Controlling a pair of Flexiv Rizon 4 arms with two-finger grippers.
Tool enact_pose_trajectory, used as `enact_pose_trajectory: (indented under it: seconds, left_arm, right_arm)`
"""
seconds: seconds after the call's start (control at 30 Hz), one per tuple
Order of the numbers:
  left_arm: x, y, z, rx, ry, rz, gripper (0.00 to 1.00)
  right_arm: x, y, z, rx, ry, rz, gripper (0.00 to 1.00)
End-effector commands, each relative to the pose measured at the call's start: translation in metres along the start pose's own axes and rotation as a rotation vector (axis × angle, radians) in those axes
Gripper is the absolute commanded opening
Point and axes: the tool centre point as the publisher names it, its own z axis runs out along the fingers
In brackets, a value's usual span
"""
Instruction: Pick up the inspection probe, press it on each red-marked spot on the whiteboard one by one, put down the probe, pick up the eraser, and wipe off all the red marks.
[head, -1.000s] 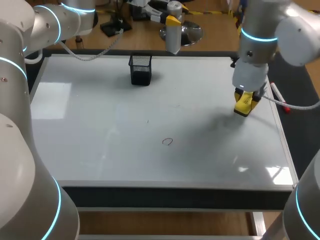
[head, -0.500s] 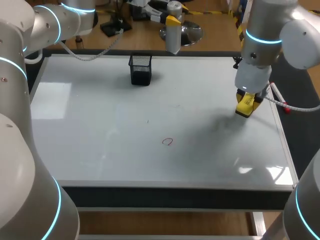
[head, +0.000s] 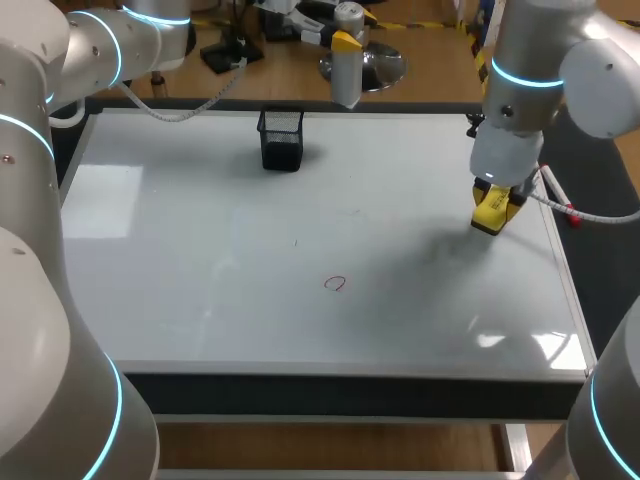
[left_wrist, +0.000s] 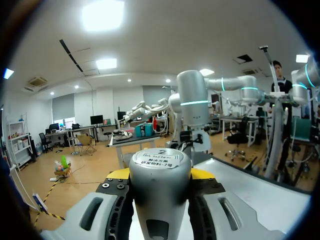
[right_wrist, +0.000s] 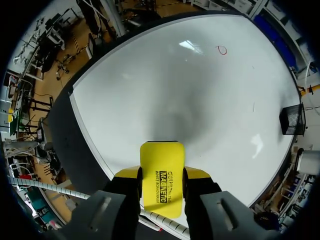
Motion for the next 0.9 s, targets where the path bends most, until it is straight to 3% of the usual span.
enact_pose_trajectory:
  seconds: [0.03, 0.33, 0.63, 0.9]
  left_arm:
    - [-0.003, 0.0, 0.0, -0.005, 0.235, -0.001, 0.0]
    - [0.016, -0.001, 0.012, -0.028, 0.267, 0.009, 0.0]
    - [0.054, 0.004, 0.027, -0.02, 0.309, 0.019, 0.0]
    - [0.088, -0.005, 0.038, -0.013, 0.343, 0.049, 0.0]
  right_arm:
    - [0.0, -0.001, 0.0, 0.002, 0.001, -0.002, 0.0]
    - [0.0, -0.001, 0.0, 0.002, 0.001, -0.002, 0.0]
    - [0.0, -0.001, 0.0, 0.002, 0.001, -0.002, 0.0]
    - [0.0, -0.001, 0.0, 0.002, 0.001, -0.002, 0.0]
